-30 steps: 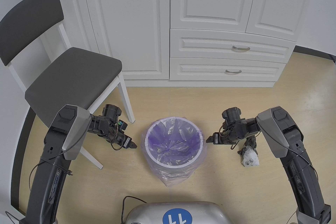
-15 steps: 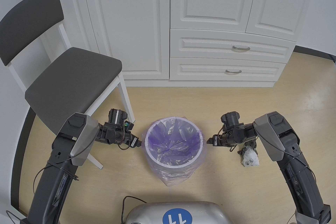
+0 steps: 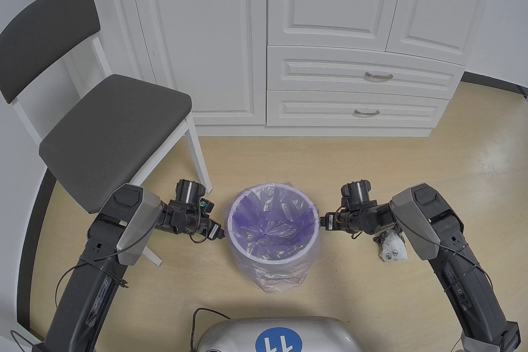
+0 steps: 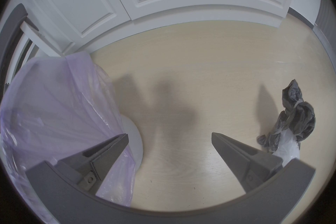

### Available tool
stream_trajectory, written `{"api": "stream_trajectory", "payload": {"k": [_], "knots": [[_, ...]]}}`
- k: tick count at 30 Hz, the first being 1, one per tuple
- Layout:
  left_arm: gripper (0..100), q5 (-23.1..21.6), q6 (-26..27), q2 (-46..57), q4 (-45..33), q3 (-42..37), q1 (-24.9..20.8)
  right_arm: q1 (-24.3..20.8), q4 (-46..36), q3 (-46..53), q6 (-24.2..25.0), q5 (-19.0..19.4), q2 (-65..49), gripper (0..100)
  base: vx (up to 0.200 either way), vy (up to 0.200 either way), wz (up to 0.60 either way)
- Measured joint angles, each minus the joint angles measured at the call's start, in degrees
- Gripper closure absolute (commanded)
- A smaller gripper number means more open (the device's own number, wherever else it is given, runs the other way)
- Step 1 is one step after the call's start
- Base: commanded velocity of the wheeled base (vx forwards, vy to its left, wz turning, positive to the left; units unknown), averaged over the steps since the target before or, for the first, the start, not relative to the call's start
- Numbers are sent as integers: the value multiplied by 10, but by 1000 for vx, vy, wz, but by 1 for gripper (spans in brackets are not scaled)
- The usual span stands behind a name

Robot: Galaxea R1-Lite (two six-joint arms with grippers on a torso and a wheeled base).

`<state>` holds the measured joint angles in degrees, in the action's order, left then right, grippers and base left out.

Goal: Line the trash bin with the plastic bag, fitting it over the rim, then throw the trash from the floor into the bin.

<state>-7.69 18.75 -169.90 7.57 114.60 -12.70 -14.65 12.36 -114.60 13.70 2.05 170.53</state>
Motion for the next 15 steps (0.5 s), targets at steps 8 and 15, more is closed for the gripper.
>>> {"api": "stream_trajectory", "payload": {"k": [8, 15], "knots": [[0, 17, -1, -1, 0, 0, 5, -1, -1, 0, 4, 29, 6, 0, 0, 0, 0], [0, 21, -2, 3, -4, 0, 21, 15, -1, 0, 19, 23, -4, 0, 0, 0, 0]]}}
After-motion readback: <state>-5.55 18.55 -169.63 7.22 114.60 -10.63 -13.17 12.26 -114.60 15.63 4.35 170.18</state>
